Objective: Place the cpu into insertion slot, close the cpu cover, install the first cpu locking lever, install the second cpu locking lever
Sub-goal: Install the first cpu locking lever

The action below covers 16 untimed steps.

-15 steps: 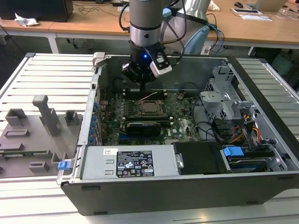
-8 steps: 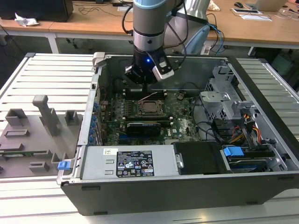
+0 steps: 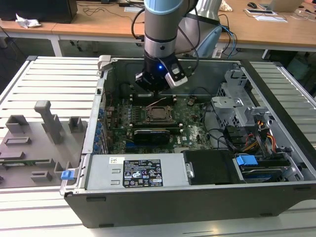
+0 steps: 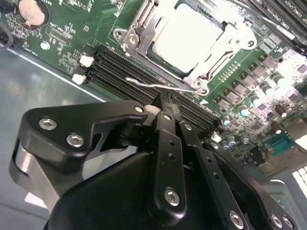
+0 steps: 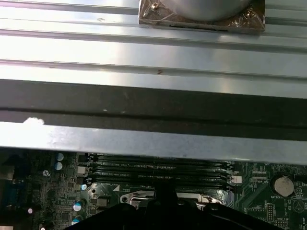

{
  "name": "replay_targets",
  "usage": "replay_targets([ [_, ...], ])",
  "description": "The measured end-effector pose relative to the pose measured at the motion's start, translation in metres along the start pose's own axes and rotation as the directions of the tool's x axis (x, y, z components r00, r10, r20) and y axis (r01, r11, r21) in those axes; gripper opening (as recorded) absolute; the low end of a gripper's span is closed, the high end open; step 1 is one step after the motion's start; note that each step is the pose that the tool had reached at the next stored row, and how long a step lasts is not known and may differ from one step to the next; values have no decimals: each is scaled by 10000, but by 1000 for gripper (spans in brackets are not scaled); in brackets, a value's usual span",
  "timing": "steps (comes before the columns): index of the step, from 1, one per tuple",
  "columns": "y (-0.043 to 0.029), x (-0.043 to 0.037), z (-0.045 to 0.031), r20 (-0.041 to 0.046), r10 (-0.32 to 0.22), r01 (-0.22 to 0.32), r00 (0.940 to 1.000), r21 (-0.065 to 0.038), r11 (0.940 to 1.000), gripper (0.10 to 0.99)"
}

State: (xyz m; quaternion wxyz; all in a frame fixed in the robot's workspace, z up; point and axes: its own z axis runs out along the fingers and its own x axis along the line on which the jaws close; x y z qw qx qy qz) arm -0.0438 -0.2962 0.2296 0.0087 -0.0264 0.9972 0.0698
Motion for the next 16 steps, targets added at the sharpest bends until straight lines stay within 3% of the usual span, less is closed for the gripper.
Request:
replay_targets([
  [2, -3, -34, 17, -1, -1, 1, 10000, 45, 10000, 106],
  [16, 0, -226, 139, -6, -1, 1, 10000, 88, 10000, 106],
])
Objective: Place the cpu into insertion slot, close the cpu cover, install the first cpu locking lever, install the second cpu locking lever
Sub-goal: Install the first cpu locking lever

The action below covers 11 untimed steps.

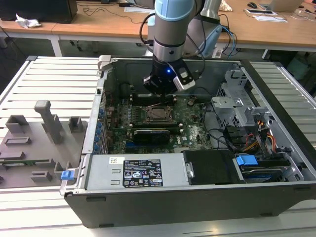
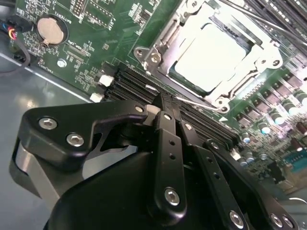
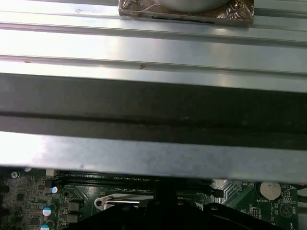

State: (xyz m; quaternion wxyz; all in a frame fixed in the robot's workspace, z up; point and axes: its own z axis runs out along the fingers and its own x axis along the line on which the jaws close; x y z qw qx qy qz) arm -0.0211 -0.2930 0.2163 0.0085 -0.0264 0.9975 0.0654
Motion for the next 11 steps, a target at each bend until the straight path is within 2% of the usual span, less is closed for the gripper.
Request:
replay_targets([
  [11, -15, -42, 99, -16, 1, -1, 10000, 97, 10000, 106],
])
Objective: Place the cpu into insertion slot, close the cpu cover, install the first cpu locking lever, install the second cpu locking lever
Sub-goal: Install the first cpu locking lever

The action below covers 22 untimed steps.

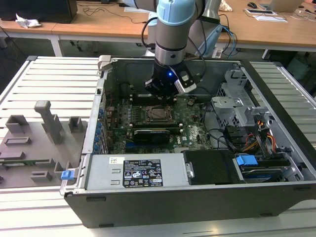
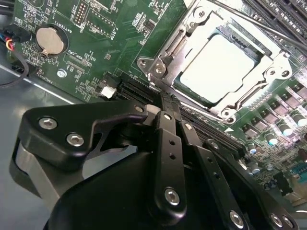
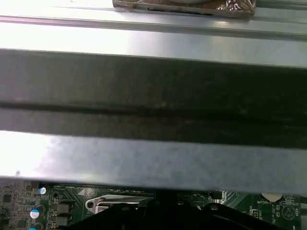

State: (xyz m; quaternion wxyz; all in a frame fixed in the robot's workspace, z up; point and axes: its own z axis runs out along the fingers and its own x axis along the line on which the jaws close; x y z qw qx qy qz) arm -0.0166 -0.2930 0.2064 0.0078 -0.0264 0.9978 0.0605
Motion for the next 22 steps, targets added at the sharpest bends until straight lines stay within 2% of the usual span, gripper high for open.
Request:
replay_targets([
  [11, 0, -20, 55, -34, 1, -1, 10000, 88, 10000, 106],
  [13, 4, -22, 32, -31, 0, 0, 10000, 85, 10000, 106],
  [15, 14, -23, -56, -33, 1, -1, 10000, 87, 10000, 106],
  [16, 17, -24, -77, -33, 1, 0, 10000, 87, 10000, 106],
  [22, -36, -21, -82, -33, 0, 0, 10000, 87, 10000, 106],
])
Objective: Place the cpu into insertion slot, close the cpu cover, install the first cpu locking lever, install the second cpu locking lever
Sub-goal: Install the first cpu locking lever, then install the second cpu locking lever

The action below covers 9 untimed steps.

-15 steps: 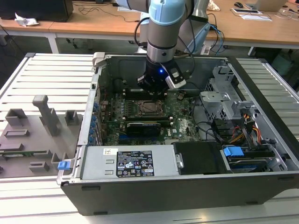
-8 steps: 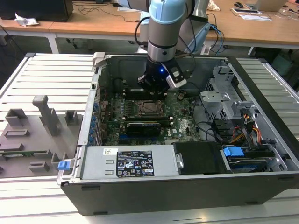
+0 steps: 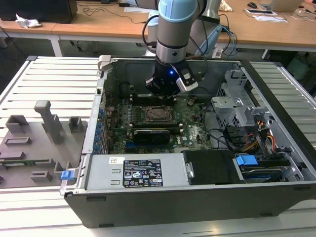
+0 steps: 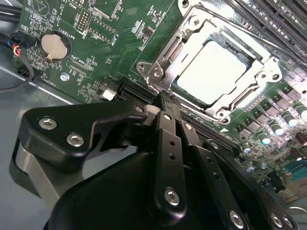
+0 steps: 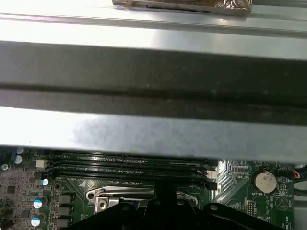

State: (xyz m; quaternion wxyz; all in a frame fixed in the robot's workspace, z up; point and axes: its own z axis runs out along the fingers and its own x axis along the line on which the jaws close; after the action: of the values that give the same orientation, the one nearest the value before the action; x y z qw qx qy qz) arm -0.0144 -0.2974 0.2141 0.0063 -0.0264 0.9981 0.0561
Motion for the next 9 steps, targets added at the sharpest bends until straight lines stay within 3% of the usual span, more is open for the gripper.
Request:
replay_targets([
  [9, -65, 3, -7, 0, 1, -1, 10000, 0, 10000, 106],
])
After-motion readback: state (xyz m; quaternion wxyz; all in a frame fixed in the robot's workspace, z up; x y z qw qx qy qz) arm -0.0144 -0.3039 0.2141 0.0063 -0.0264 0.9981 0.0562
